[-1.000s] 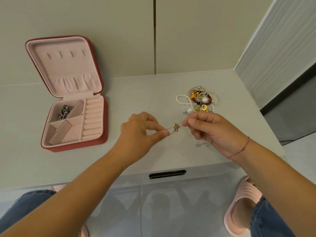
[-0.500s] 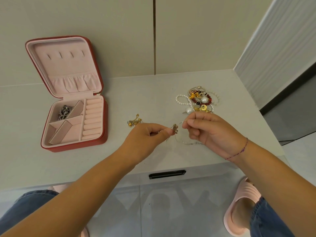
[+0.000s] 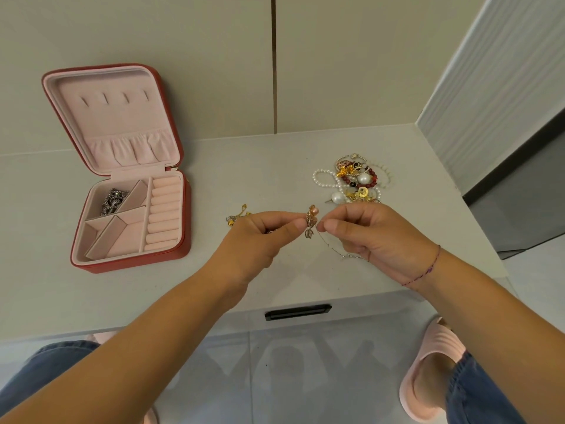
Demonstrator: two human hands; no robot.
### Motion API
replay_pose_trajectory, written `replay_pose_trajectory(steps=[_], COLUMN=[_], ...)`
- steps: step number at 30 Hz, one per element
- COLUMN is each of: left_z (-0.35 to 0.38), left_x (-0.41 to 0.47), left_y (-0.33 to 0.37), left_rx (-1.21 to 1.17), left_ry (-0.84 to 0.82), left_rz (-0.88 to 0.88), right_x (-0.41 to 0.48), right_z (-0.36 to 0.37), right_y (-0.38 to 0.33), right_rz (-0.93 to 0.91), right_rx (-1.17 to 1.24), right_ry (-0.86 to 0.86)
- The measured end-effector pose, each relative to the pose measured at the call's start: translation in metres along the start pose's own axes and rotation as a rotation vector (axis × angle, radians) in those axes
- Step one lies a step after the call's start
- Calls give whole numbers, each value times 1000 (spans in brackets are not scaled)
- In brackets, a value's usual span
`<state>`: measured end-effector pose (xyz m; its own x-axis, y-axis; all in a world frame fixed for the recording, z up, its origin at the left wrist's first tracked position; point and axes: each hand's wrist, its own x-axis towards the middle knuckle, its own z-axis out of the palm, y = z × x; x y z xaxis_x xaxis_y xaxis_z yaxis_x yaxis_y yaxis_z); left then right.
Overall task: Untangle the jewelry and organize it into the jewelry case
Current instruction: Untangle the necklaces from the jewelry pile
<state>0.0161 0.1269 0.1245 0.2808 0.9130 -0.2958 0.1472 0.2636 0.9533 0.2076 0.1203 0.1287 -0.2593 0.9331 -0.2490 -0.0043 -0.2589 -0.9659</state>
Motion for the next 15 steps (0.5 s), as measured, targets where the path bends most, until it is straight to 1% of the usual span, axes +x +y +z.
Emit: replay_pose_trajectory(steps=[2,5,8,11,15], left_z=[1,3,3,2,1], left_x=[-1,-3,-3,-3,-4], left_y=[2,5,4,1,2], left_rx=[10,73,119,193,231], left_ry=[-5,16,11,0,61], left_rz=[45,179,272,309,294], right_x=[1,3,3,3,1], right_z=[0,-2,-4,-3,-2], right_y=[2,4,5,3,-1], right_rz=[-3,-6,-15,-24,-10], right_rx=[7,0,-7,0,22], right_ry=[12,38,66,71,55])
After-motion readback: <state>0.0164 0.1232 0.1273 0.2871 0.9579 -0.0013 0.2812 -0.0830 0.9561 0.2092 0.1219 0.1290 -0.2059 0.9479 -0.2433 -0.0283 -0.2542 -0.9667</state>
